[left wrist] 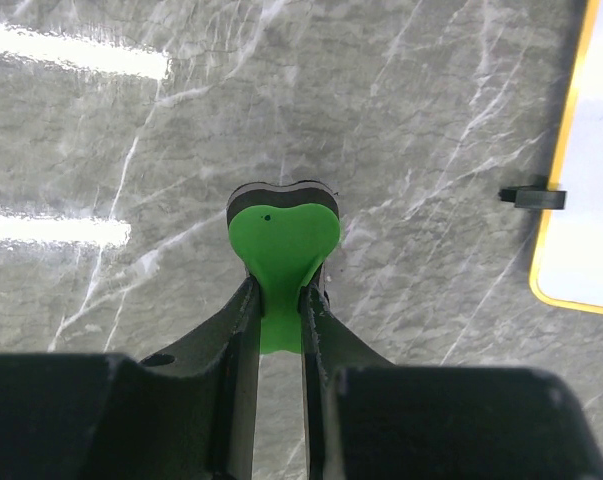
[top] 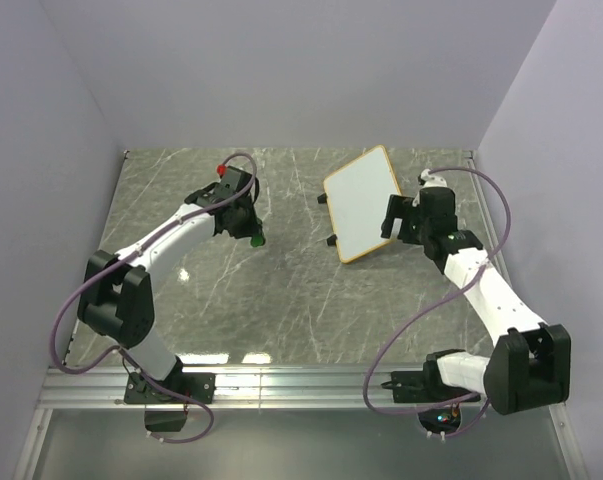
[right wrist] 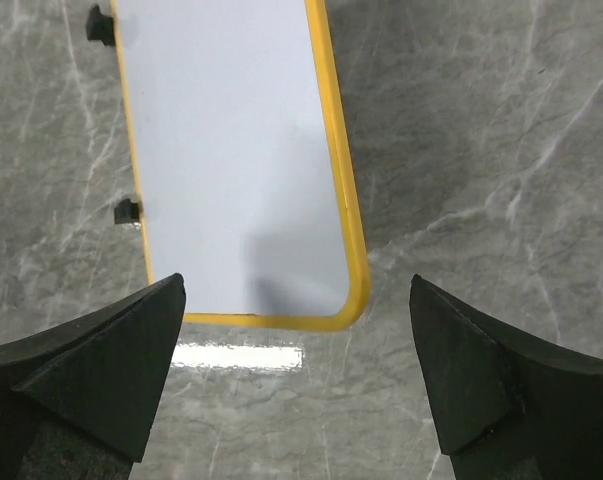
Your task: Erase the whiteboard
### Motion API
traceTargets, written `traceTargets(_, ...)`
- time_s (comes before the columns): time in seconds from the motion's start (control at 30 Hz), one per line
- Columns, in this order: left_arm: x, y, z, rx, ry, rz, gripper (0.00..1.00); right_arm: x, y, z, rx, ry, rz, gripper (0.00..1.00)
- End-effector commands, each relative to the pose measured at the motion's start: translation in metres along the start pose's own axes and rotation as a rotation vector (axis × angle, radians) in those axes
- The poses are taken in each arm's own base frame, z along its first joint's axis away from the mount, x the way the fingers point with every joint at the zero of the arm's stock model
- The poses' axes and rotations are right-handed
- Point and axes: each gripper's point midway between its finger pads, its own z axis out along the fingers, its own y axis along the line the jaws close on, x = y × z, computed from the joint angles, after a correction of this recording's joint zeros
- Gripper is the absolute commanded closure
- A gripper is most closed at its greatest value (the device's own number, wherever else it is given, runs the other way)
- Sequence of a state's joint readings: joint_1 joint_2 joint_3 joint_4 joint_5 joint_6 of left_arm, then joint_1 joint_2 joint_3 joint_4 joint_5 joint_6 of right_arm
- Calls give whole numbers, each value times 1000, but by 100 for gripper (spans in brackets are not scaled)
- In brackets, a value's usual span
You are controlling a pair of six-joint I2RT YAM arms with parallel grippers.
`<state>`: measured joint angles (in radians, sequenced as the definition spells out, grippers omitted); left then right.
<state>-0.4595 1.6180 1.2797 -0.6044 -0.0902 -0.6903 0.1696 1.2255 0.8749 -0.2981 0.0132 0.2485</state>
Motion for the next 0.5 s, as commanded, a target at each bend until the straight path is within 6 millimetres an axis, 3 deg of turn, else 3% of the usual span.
traceTargets(0.0, -17, -11, 0, 28, -39, 24, 100, -39, 2, -26, 10, -108, -7, 0)
traceTargets(0.07, -16, -7, 6, 11, -37, 32, 100, -51, 1, -39, 23, -135, -11, 0)
traceTargets(0.17, -9, 8, 30, -68, -9, 64, 99, -65, -4, -60, 57, -179, 12, 0)
traceTargets(0.3, 4, 30, 75, -173, 78, 96, 94, -77, -1, -89, 46, -224, 33, 0)
traceTargets(0.4, 2, 31, 88, -203, 95, 100, 76, -82, 0, -112, 33, -255, 39, 0)
traceTargets(0.43, 0, 32, 90, -216, 91, 100, 59, -82, 0, -118, 33, -257, 40, 0)
traceTargets(0.47, -4, 29, 91, -213, 81, 93, 52, -84, 0, -127, 28, -275, 41, 0)
